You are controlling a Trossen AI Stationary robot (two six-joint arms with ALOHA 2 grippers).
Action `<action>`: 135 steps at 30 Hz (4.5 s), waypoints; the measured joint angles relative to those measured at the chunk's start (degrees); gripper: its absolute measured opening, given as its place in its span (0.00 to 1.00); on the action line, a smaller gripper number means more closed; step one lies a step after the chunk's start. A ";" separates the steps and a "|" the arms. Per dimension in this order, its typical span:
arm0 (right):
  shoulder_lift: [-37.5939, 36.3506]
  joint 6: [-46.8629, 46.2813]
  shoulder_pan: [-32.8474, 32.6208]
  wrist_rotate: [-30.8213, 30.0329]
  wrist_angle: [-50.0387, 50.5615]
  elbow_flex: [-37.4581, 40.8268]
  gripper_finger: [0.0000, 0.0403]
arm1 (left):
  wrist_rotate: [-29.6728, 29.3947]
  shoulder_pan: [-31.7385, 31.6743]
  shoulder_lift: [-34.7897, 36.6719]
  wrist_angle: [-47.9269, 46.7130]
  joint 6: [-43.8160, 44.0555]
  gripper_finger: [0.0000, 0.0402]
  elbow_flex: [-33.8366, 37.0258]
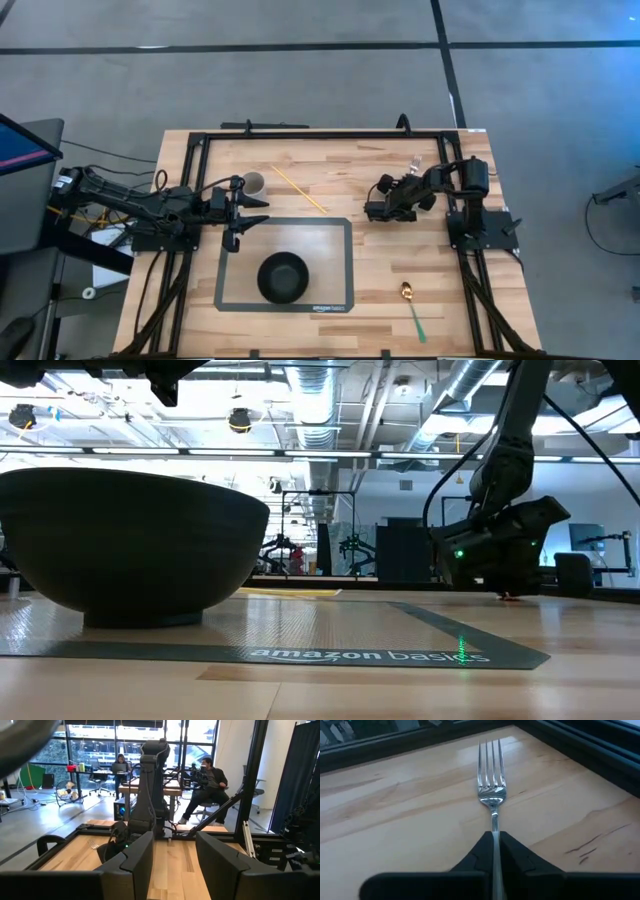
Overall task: Pick & Place Utensil
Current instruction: Put the orange fork into the black bowl on the mat, then put the green spoon into the black bowl on the mat
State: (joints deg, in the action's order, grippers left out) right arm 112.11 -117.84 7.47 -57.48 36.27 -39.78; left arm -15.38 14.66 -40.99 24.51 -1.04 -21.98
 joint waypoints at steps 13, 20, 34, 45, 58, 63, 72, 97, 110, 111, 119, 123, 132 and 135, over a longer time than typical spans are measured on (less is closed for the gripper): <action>-16.78 26.95 -9.30 6.59 -2.01 -0.25 0.01 | 0.02 -0.01 0.00 -0.01 0.00 0.37 0.00; -27.14 48.81 -15.31 15.87 -11.51 -0.25 0.01 | 0.11 -0.02 0.00 -0.02 0.00 0.37 0.00; -27.05 81.71 -28.89 30.16 -54.57 -2.81 0.00 | 22.20 6.75 -8.92 -3.63 7.72 0.21 4.62; -16.55 88.44 -32.65 30.71 -26.54 -27.65 0.01 | 14.13 17.08 -21.43 1.36 10.54 0.01 8.46; -2.90 87.79 -32.27 48.47 -15.34 -46.17 0.02 | 6.19 20.17 -26.31 1.09 10.49 0.01 8.65; 0.42 87.80 -30.56 51.13 -11.15 -49.67 0.02 | 5.01 20.76 -26.57 1.15 10.46 0.01 8.66; 2.73 84.58 -26.58 59.51 -6.32 -49.85 0.02 | 4.87 20.76 -26.67 1.57 10.51 0.01 8.64; 8.20 82.83 -20.00 68.88 -16.64 -49.87 0.02 | 4.90 20.76 -26.69 1.45 10.54 0.01 8.63; 9.14 87.84 -20.20 69.17 -19.46 -49.85 0.07 | 4.92 20.76 -26.69 1.27 10.54 0.01 8.66; 9.12 87.84 -20.18 69.48 -19.67 -49.85 0.09 | 4.92 20.76 -26.69 1.27 10.54 0.01 8.66; 9.12 87.86 -19.72 69.50 -20.14 -49.85 0.16 | 4.92 20.76 -26.69 1.27 10.54 0.01 8.63; 9.12 87.91 -19.66 69.52 -20.66 -49.85 0.17 | 4.92 20.76 -26.69 1.27 10.54 0.01 8.63; 8.55 89.21 -19.61 71.38 -14.11 -54.16 0.16 | 4.92 20.76 -26.69 1.33 10.54 0.01 8.63; 8.49 91.68 -19.98 70.90 -7.64 -58.46 0.16 | 4.92 20.76 -26.69 1.45 10.54 0.01 8.63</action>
State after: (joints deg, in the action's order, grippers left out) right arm 120.60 -26.16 -12.51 13.42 28.64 -98.24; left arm -10.46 35.42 -67.68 25.96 9.50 -13.34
